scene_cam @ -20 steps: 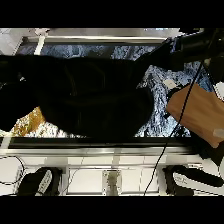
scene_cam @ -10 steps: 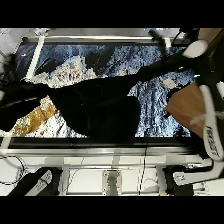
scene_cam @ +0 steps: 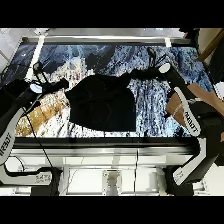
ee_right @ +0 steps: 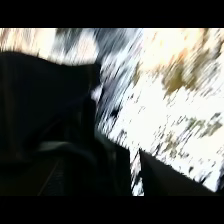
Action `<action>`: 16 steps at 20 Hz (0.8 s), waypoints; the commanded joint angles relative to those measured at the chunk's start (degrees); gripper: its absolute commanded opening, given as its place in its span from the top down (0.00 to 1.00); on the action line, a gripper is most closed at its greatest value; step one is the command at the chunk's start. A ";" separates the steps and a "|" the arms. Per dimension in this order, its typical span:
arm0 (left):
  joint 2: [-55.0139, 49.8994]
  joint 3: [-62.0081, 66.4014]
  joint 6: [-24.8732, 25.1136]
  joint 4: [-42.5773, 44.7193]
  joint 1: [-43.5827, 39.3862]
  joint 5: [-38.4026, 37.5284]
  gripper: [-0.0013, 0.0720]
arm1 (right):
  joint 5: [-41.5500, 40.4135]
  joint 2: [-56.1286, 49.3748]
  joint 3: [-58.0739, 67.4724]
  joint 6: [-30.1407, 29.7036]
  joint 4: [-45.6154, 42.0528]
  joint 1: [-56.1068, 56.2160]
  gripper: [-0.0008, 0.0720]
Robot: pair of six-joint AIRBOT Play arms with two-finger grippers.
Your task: Fold the clothes and pants, and hang the long-sleeved shirts on hangers.
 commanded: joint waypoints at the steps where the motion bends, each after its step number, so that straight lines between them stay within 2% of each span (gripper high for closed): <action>1: 4.70 2.01 0.09 3.89 2.38 -2.97 0.01 | 10.27 -0.66 7.28 3.58 -2.95 -3.80 0.32; 3: 10.49 1.97 -0.11 6.88 6.73 -15.91 0.01 | 23.47 0.68 12.02 4.72 -6.03 -8.15 0.33; 5: 15.06 0.90 -0.11 10.21 10.51 -32.15 0.02 | 33.27 4.31 12.31 4.63 -7.85 -12.44 0.37; 6: 17.22 -1.25 -0.09 10.88 11.67 -38.01 0.08 | 37.99 6.25 11.82 4.24 -9.29 -14.10 0.37; 7: 19.26 -4.50 0.13 10.88 12.07 -40.81 0.16 | 41.90 8.46 10.36 3.34 -10.27 -15.43 0.37; 9: 23.21 -13.60 0.15 10.32 11.26 -41.24 0.17 | 44.50 14.82 1.57 1.09 -10.10 -17.49 0.37; 13: 25.51 -28.26 6.36 4.13 5.95 -37.29 0.17 | 36.41 27.47 -26.99 -2.71 -7.19 -18.45 0.37; 16: 25.51 -33.18 10.29 -2.75 1.68 -24.13 0.17 | 27.69 32.13 -44.17 -6.47 2.78 -18.29 0.37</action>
